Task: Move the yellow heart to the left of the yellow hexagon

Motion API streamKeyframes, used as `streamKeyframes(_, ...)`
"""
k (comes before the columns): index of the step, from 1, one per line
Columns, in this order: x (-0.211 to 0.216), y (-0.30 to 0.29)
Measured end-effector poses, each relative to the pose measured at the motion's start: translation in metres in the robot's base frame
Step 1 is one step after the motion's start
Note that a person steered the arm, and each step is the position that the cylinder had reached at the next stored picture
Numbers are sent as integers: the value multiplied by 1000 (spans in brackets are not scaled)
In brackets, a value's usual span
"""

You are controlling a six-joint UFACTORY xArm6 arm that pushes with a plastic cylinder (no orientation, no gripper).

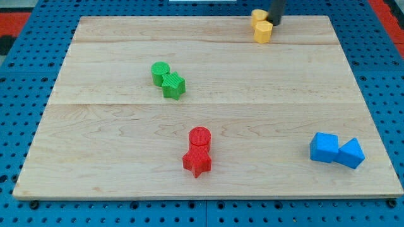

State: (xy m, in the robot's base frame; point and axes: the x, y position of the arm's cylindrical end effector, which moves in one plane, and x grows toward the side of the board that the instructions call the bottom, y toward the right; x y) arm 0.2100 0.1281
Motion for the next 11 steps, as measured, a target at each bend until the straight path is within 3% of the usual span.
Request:
streamKeyframes(1,9,-91)
streamKeyframes(2,11,-65)
streamKeyframes(4,-18,-82)
streamKeyframes(5,-11,-161)
streamKeyframes(6,43,-280)
streamKeyframes(7,69,-347)
streamKeyframes(8,12,-391)
streamKeyframes(9,-19,-365)
streamKeyframes(10,-19,-348)
streamKeyframes(11,-19,-242)
